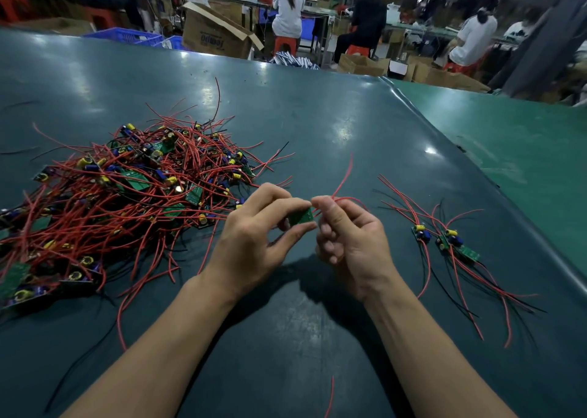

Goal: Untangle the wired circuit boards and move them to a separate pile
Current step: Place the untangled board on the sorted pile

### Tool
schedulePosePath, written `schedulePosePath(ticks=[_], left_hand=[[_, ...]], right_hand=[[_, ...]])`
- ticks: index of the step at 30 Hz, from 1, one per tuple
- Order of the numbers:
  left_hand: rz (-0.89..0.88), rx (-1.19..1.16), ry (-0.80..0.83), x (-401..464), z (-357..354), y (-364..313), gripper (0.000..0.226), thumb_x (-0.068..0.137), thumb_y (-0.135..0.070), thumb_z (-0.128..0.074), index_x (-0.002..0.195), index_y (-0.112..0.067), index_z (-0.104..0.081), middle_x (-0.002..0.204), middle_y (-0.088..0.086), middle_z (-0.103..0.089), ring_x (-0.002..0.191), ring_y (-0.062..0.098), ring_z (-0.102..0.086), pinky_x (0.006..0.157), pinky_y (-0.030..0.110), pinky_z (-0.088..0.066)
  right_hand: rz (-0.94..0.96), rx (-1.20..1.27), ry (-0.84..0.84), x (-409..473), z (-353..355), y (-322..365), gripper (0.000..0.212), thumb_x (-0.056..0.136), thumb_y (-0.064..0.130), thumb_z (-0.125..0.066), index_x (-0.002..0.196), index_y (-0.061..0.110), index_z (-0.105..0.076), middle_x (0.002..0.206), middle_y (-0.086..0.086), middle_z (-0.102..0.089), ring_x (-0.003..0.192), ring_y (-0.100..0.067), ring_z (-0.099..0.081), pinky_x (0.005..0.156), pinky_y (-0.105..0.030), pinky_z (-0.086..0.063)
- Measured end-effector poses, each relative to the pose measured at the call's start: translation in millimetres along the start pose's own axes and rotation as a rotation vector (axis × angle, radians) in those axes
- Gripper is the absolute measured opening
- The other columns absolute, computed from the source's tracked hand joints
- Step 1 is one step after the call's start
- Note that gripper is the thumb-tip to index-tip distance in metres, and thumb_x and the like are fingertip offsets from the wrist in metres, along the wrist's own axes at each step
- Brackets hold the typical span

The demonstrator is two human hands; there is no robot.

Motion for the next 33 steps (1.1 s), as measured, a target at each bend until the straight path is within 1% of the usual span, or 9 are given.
schedulePosePath(ticks=[5, 7, 9, 16, 19, 21, 26, 29, 33], left_hand=[[-0.009, 0.060, 0.003, -1, -2, -1, 0.024, 0.085, -0.018, -0.076, 0.102, -0.002, -0.072, 0.091, 0.007, -0.060, 0.066, 0.025, -0.057, 0.062, 0.039, -0.051], [0.004, 0.057, 0.012, -1, -5, 0, 0.023, 0.085, -0.019, -0.076, 0.100, -0.003, -0.072, 0.090, 0.005, -0.060, 0.061, 0.023, -0.055, 0.058, 0.039, -0.050], [0.014, 0.046, 0.031, -2, -7, 1, 0.023, 0.085, -0.020, -0.076, 0.099, -0.003, -0.072, 0.089, 0.004, -0.060, 0.060, 0.022, -0.053, 0.056, 0.038, -0.049], [0.042, 0.040, 0.086, -4, -10, 5, 0.022, 0.084, -0.023, -0.076, 0.096, -0.006, -0.073, 0.085, 0.001, -0.060, 0.057, 0.019, -0.050, 0.054, 0.036, -0.048], [0.055, 0.035, 0.096, -6, -8, 8, 0.021, 0.083, -0.024, -0.077, 0.095, -0.007, -0.073, 0.085, 0.001, -0.060, 0.059, 0.021, -0.053, 0.055, 0.037, -0.048], [0.065, 0.032, 0.105, -7, -9, 8, 0.022, 0.083, -0.024, -0.077, 0.095, -0.007, -0.074, 0.085, 0.001, -0.060, 0.060, 0.023, -0.055, 0.056, 0.037, -0.049], [0.097, 0.022, 0.135, -9, -14, 9, 0.023, 0.081, -0.024, -0.079, 0.095, -0.007, -0.075, 0.085, 0.001, -0.061, 0.064, 0.024, -0.059, 0.060, 0.038, -0.051], [0.115, -0.011, 0.166, -10, -17, 9, 0.025, 0.081, -0.027, -0.077, 0.095, -0.007, -0.075, 0.085, 0.001, -0.062, 0.065, 0.025, -0.060, 0.061, 0.038, -0.051], [0.128, 0.005, 0.148, -10, -13, 11, 0.023, 0.080, -0.025, -0.079, 0.094, -0.008, -0.075, 0.084, 0.001, -0.062, 0.064, 0.024, -0.059, 0.060, 0.037, -0.051]], right_hand=[[0.040, 0.019, -0.135, 1, 12, 4, 0.015, 0.066, 0.026, -0.078, 0.070, 0.011, -0.075, 0.051, -0.002, -0.053, 0.033, -0.006, -0.033, 0.033, -0.015, -0.025], [0.082, 0.079, -0.248, 3, 24, 9, 0.013, 0.071, 0.020, -0.077, 0.062, 0.013, -0.072, 0.052, -0.002, -0.057, 0.032, -0.006, -0.033, 0.033, -0.015, -0.024], [0.143, 0.100, -0.358, 4, 40, 16, 0.025, 0.079, 0.014, -0.075, 0.055, 0.014, -0.070, 0.052, -0.002, -0.059, 0.032, -0.006, -0.034, 0.034, -0.015, -0.023], [0.273, -0.083, -0.556, -1, 60, 23, 0.031, 0.087, 0.018, -0.073, 0.056, 0.016, -0.070, 0.054, 0.002, -0.060, 0.036, -0.008, -0.035, 0.036, -0.017, -0.026], [0.290, -0.146, -0.605, -2, 62, 22, 0.017, 0.084, 0.018, -0.077, 0.068, 0.017, -0.073, 0.059, 0.005, -0.062, 0.044, -0.008, -0.041, 0.041, -0.020, -0.032], [0.306, -0.152, -0.634, -3, 64, 23, 0.009, 0.080, 0.015, -0.079, 0.073, 0.018, -0.075, 0.074, 0.004, -0.068, 0.053, -0.006, -0.052, 0.044, -0.019, -0.037], [0.327, -0.137, -0.645, -2, 66, 24, 0.017, 0.081, 0.002, -0.076, 0.076, 0.018, -0.074, 0.088, 0.001, -0.070, 0.052, -0.003, -0.056, 0.039, -0.017, -0.039], [0.287, -0.046, -0.609, 1, 67, 20, 0.026, 0.081, -0.006, -0.071, 0.087, 0.019, -0.074, 0.079, 0.009, -0.073, 0.054, -0.001, -0.059, 0.046, -0.017, -0.048], [0.272, -0.014, -0.558, 3, 66, 23, 0.011, 0.083, 0.004, -0.075, 0.085, 0.015, -0.076, 0.069, 0.003, -0.071, 0.057, -0.007, -0.061, 0.053, -0.022, -0.054]])
Point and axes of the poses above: each hand's wrist, its own x-axis towards the middle knuckle, its own z-axis out of the back of the hand, y = z × x, the point moved 8 cm from there along x, towards the middle knuckle
